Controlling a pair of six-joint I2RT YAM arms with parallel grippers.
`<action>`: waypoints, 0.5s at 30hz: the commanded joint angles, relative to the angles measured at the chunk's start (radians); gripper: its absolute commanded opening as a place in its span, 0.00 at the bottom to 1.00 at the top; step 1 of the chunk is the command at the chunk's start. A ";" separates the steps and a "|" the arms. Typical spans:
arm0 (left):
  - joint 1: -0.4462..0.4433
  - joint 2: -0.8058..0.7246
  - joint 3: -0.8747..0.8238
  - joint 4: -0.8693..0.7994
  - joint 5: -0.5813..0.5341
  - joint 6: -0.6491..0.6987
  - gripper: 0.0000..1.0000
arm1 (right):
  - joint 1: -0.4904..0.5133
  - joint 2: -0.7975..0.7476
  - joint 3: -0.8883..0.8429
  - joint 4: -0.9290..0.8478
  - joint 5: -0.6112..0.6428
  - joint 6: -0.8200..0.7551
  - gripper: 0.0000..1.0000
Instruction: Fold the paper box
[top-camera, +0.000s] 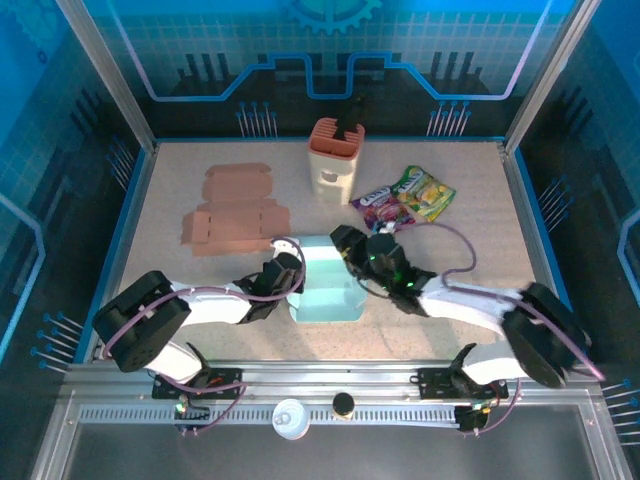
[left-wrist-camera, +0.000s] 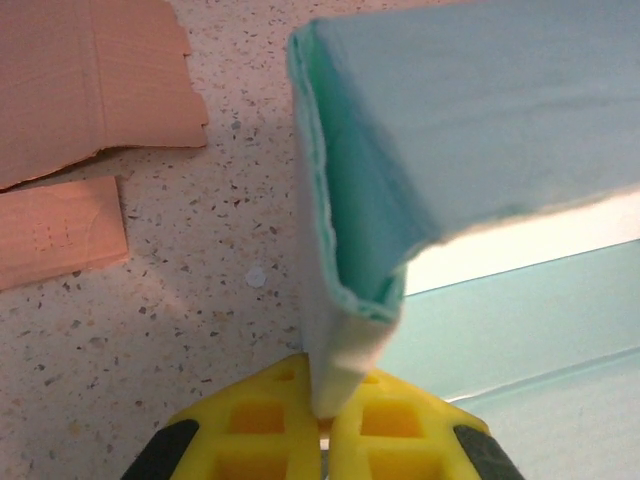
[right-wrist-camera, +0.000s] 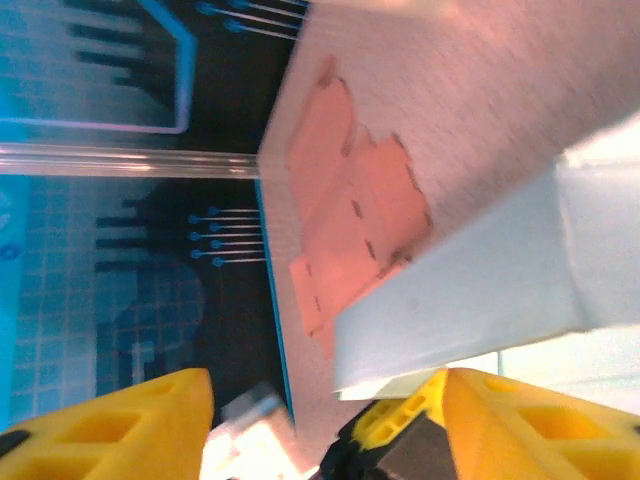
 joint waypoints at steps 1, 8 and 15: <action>0.059 -0.080 -0.007 0.001 0.156 -0.030 0.00 | -0.091 -0.218 0.045 -0.204 -0.090 -0.369 0.70; 0.212 -0.144 0.010 0.032 0.537 -0.042 0.00 | -0.508 -0.408 0.034 -0.305 -0.563 -0.606 0.58; 0.319 -0.085 0.076 0.057 0.812 -0.099 0.00 | -0.622 -0.208 0.060 -0.231 -0.919 -0.744 0.51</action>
